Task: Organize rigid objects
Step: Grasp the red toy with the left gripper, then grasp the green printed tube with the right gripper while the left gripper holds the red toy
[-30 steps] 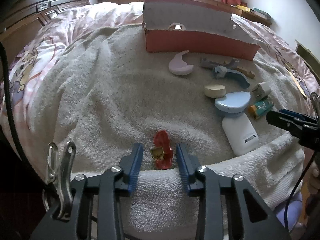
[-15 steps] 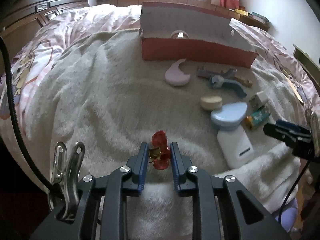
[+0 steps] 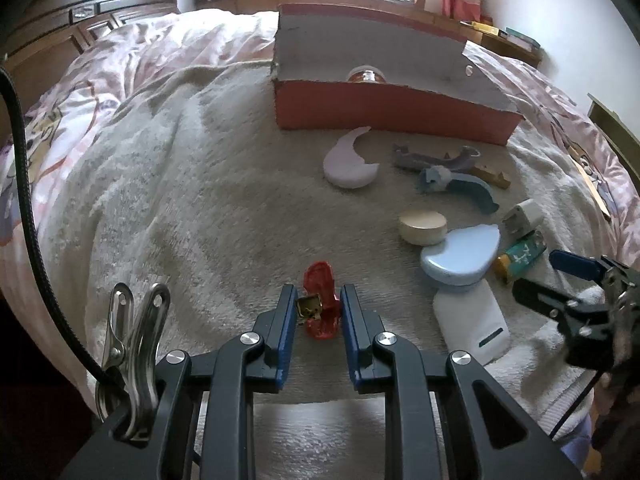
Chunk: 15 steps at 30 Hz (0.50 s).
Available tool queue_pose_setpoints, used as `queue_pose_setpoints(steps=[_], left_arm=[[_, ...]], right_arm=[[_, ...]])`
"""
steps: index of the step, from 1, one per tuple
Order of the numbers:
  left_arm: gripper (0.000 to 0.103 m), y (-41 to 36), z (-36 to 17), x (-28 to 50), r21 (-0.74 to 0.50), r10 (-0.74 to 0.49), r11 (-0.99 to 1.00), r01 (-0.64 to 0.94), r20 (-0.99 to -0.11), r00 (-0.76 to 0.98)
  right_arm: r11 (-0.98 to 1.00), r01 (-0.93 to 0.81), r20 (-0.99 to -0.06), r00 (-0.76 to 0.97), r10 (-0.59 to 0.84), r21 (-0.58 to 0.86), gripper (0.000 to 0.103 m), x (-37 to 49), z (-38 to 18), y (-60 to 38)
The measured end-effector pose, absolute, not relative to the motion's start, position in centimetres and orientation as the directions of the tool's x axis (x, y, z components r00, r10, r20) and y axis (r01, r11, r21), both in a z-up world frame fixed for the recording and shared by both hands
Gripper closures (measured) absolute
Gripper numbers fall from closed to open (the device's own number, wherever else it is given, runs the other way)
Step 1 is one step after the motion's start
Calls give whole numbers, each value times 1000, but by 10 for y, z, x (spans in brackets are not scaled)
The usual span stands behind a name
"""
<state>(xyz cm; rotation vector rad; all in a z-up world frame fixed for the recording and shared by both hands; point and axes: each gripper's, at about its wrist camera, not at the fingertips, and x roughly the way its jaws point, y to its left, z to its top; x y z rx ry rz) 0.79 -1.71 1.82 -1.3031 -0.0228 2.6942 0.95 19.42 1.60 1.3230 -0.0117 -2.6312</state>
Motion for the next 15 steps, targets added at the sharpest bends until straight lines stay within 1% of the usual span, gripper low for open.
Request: queue_pose_setpoints(steps=[3, 9, 15], left_arm=[[80, -19, 16, 7, -82, 140, -989, -122, -780, -610], [80, -18, 15, 7, -79, 139, -989, -123, -779, -612], [80, -18, 14, 7, -82, 140, -989, -123, -779, -611]], right_arm=[[-984, 169, -794, -590, -143, 51, 12, 8, 15, 188], [-990, 141, -795, -599, -91, 8, 11, 3, 13, 179], [-991, 134, -790, -608, -78, -5, 11, 1, 12, 177]])
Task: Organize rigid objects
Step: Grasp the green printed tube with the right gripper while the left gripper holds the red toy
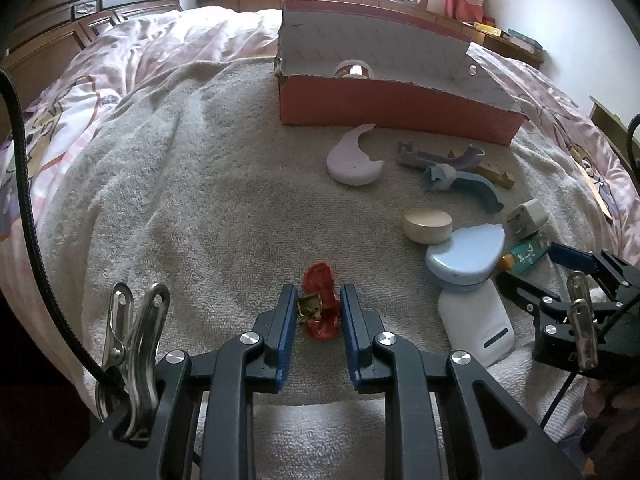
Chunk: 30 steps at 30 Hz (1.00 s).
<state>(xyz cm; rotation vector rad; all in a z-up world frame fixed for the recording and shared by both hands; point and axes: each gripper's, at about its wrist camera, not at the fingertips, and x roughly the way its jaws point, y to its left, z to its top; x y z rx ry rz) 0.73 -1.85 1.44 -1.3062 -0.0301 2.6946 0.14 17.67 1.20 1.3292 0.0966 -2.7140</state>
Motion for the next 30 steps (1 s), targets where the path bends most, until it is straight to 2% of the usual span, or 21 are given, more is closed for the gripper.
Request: queue_pose_setpoints(steps=[5, 9, 19, 30], left_arm=[[80, -18, 15, 7, -82, 141, -989, -123, -779, -611], [80, -18, 14, 7, -82, 140, -989, -123, -779, -611], [80, -18, 17, 7, -82, 142, -989, -126, -776, -614], [80, -11, 34, 4, -62, 145, -987, -151, -756, -638]], right_arm=[[-992, 130, -789, -610, -73, -9, 12, 2, 12, 176], [-992, 123, -785, -615, -70, -8, 19, 3, 14, 176], [-992, 122, -783, -614, -102, 34, 19, 7, 21, 183], [-993, 84, -729, -674, -120, 86, 19, 10, 47, 199]])
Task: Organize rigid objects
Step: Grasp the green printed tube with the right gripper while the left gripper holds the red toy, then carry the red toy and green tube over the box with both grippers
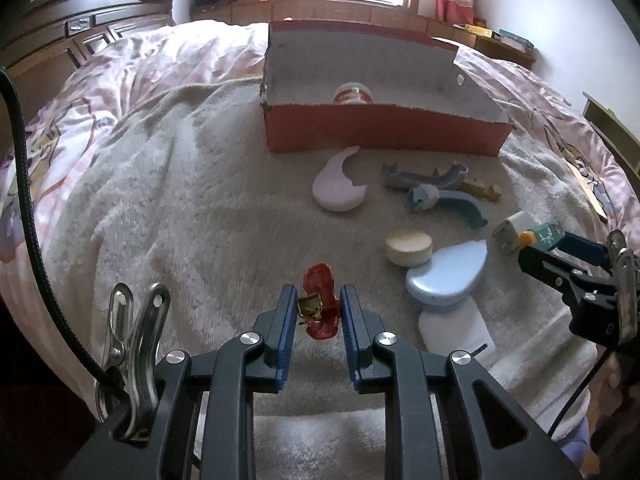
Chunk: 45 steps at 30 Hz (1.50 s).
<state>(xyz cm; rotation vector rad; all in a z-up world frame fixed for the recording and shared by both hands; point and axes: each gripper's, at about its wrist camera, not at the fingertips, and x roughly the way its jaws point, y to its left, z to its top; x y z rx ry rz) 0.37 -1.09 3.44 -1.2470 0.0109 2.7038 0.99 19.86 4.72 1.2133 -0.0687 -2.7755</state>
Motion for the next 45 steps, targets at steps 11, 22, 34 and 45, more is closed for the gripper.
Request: queue_pose_setpoints(steps=[11, 22, 34, 45], left_arm=[[80, 2, 68, -18, -44, 158, -983, -180, -710, -687], [80, 10, 90, -50, -42, 173, -979, -199, -685, -707], [80, 26, 111, -96, -19, 185, -973, -229, -656, -732], [80, 32, 114, -137, -5, 175, -973, -229, -659, -731]], right_arm=[[-993, 90, -703, -701, -122, 82, 19, -5, 64, 198], [-988, 124, -677, -720, -152, 89, 19, -36, 83, 194], [-986, 140, -666, -727, -167, 94, 19, -80, 99, 194], [-985, 141, -662, -731, -168, 94, 19, -119, 105, 193]])
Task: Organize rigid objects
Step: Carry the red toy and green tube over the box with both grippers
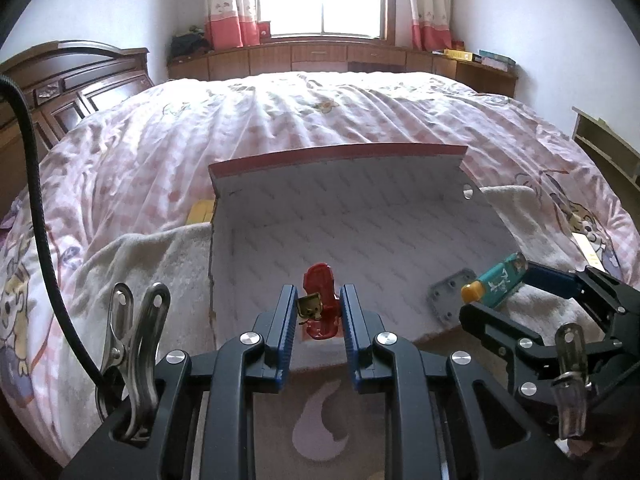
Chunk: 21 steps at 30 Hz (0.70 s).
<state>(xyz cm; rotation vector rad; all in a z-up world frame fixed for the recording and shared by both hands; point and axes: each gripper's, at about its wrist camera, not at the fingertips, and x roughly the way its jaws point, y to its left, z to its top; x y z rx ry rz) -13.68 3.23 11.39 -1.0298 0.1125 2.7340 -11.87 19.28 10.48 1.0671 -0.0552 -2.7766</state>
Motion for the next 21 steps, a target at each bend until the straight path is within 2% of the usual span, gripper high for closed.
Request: queue_pose_setpoints(steps=[21], left_arm=[[80, 36, 88, -185, -4, 153, -977, -212, -704, -693]], right_arm=[[-984, 133, -678, -713, -178, 118, 19, -173, 91, 193]])
